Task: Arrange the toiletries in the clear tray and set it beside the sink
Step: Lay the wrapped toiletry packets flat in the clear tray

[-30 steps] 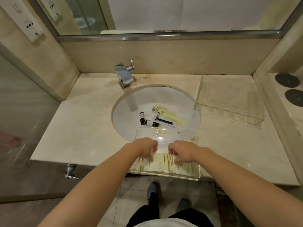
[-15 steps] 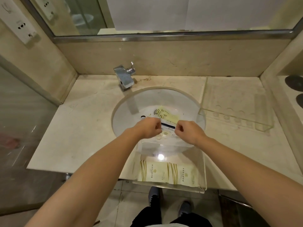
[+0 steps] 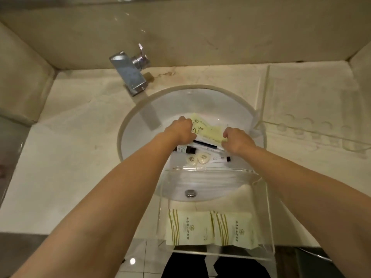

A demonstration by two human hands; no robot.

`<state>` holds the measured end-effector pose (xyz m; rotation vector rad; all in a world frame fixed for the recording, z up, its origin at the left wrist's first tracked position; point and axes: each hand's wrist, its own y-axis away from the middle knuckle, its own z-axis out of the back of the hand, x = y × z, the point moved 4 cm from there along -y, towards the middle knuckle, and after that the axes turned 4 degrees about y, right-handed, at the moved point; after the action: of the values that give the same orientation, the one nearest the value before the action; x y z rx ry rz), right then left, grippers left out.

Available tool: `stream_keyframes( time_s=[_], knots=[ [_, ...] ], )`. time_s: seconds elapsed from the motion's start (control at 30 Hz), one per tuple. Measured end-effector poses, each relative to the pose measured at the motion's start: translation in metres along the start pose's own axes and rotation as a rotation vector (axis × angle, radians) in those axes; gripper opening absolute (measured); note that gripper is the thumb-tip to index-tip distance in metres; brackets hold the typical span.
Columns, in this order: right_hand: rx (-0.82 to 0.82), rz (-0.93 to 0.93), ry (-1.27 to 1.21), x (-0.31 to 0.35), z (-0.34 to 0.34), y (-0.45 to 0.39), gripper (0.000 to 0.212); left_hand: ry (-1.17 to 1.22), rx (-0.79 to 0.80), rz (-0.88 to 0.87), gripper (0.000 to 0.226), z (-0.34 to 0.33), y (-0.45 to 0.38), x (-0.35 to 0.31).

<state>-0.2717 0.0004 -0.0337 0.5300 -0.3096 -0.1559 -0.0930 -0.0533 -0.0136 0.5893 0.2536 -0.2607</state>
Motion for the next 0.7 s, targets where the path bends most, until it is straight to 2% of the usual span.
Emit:
stream_keyframes(
  time_s=[0.13,0.37,0.47,0.53,0.6,0.7],
  knots=[
    [0.029,-0.02,0.086,-0.006,-0.021,-0.031,0.033,0.008,0.054,0.014,0.044,-0.021,-0.036,0.008],
    [-0.051,-0.042,0.253,-0.016,-0.039,-0.066,0.03,0.041,0.077,0.079,0.033,-0.052,-0.083,0.014],
    [-0.075,-0.051,0.232,-0.017,-0.04,-0.073,0.026,0.078,0.0,0.123,0.027,-0.057,-0.092,0.015],
    [-0.058,-0.032,0.221,-0.014,-0.041,-0.074,0.024,0.154,-0.036,0.168,0.031,-0.058,-0.096,0.017],
    [-0.024,-0.009,0.24,-0.012,-0.043,-0.073,0.02,0.202,-0.027,0.192,0.036,-0.06,-0.096,0.018],
    [0.013,0.029,0.22,-0.011,-0.046,-0.067,0.015,0.217,0.014,0.156,0.024,-0.063,-0.094,0.018]
  ],
)
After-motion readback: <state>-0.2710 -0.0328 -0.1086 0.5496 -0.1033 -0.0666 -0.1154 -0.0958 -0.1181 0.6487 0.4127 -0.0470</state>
